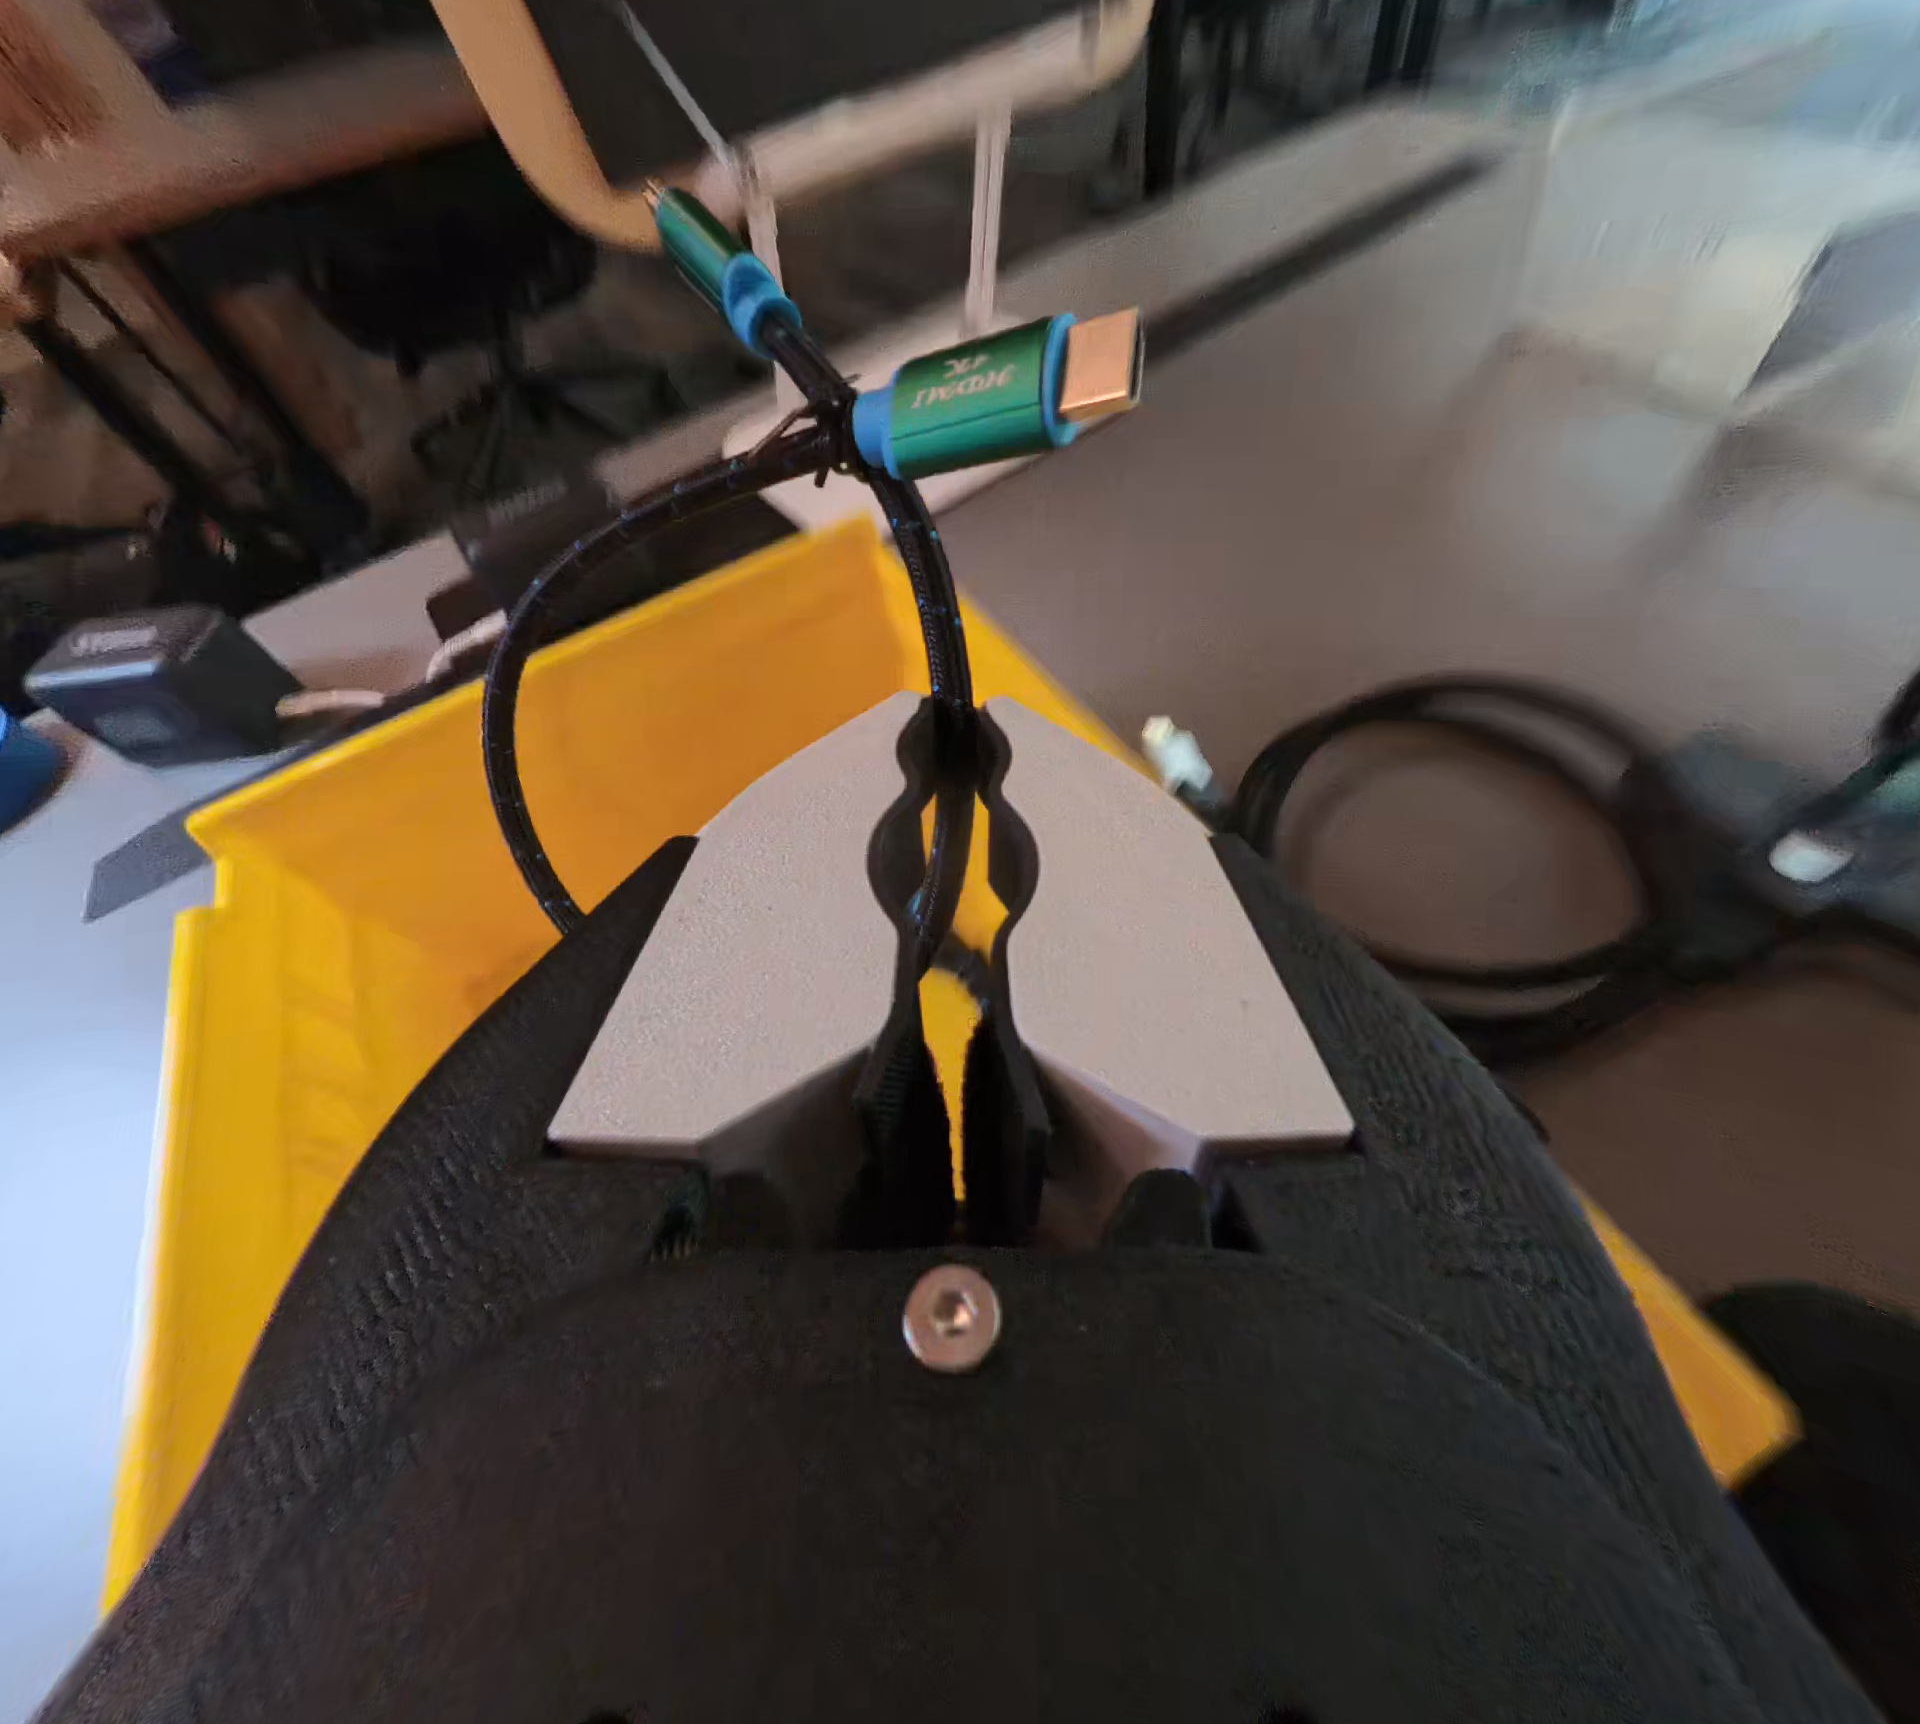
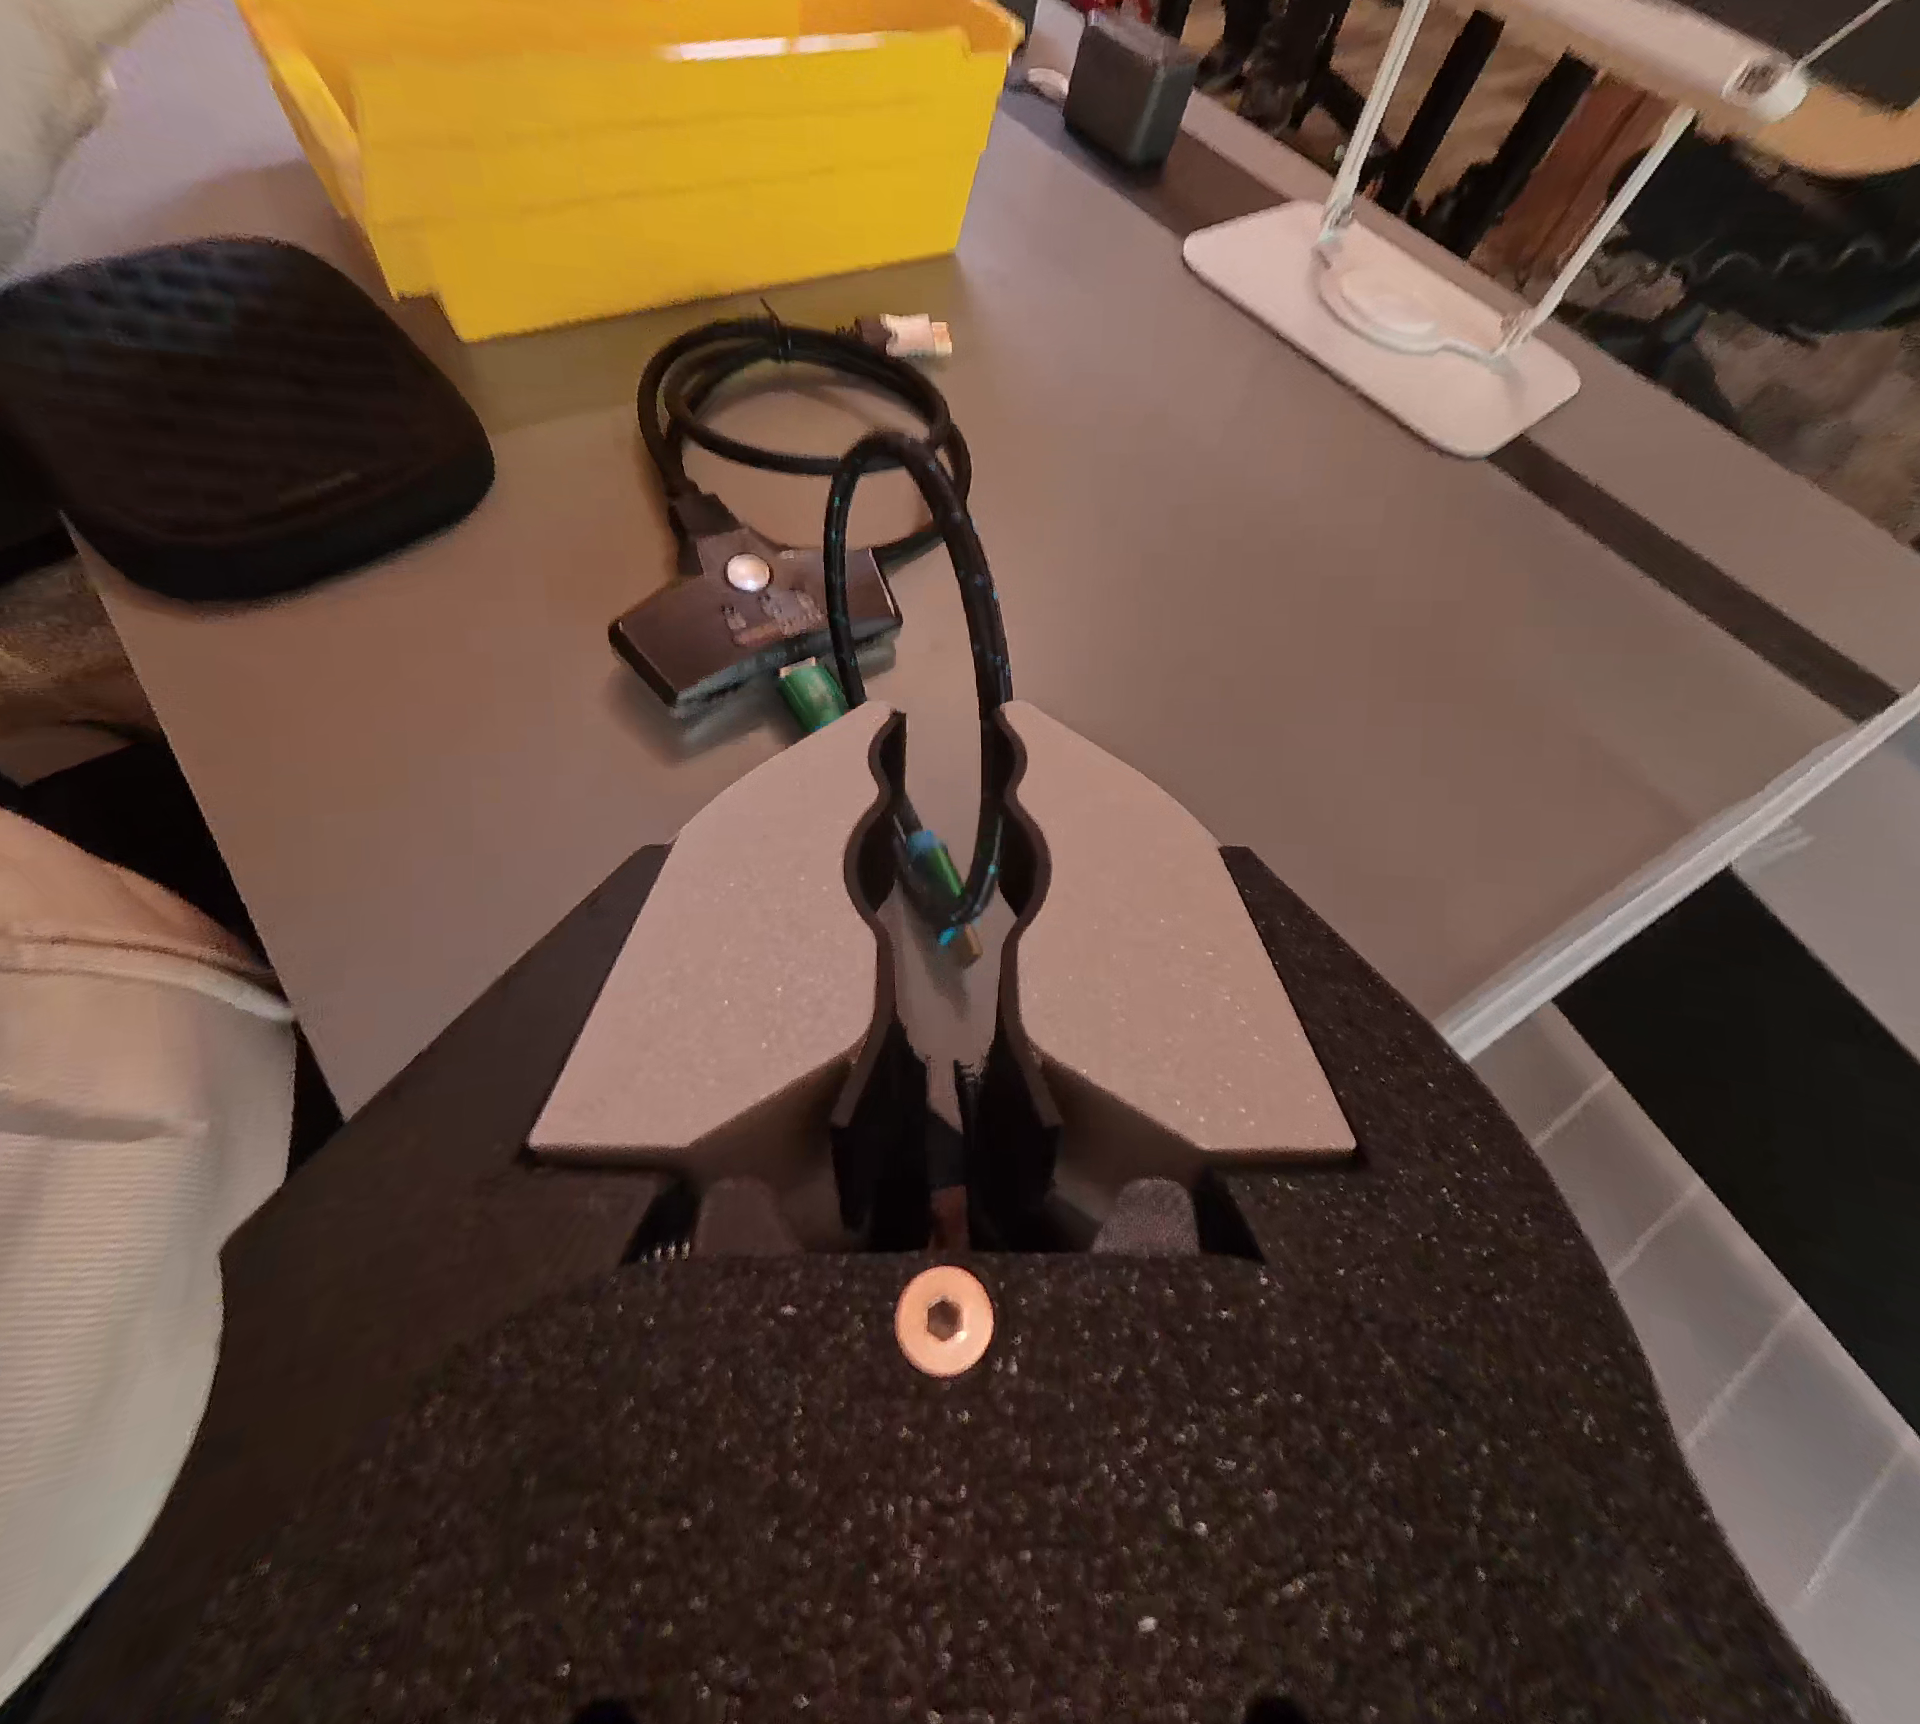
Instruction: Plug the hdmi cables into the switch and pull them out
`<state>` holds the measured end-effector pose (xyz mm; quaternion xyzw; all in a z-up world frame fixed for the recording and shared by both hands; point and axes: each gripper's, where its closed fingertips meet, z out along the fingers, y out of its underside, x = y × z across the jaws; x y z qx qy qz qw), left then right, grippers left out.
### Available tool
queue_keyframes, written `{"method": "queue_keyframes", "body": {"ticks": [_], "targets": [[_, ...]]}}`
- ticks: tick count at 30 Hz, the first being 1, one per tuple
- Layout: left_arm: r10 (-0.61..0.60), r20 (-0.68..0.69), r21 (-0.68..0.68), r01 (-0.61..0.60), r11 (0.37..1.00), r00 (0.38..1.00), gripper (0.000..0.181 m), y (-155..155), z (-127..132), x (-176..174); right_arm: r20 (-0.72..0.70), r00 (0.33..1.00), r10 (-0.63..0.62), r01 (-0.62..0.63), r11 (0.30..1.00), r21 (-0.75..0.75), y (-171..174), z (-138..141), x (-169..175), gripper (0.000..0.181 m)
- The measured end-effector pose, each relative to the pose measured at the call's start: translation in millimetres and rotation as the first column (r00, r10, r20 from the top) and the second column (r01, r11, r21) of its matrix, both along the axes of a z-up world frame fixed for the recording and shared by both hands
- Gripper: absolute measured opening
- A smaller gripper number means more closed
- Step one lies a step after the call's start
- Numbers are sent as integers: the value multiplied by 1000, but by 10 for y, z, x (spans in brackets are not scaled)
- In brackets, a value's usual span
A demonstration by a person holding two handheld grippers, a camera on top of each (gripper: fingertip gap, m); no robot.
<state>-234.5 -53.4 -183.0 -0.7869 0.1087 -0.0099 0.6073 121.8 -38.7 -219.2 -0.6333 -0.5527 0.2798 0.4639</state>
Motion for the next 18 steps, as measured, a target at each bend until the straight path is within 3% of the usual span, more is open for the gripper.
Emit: {"method": "queue_keyframes", "body": {"ticks": [3,6,10,12,15,17,18], "targets": [[-85,123,197,59,979,989,6,-150,464,324,-114,993,18,-15,999,32,-15,179,-137,15],[-232,256,344,136,929,938,6,-260,781,696,-267,961,68,-52,996,69,-111,426,-331,15],[-430,365,421,266,868,826,6,-292,917,1176,-452,871,194,-169,981,95,-391,742,-606,15],[-476,363,424,312,850,801,6,-269,896,1372,-497,829,256,-223,967,125,-523,849,-714,17],[-541,226,394,432,812,810,6,-267,777,1672,-524,787,326,-292,945,148,-648,963,-827,23],[-596,4,373,552,746,803,6,-332,695,1864,-610,711,350,-435,900,9,-774,1080,-855,28],[-605,-131,362,606,708,785,7,-369,662,1943,-686,641,344,-544,834,-91,-854,1161,-845,29]]}}
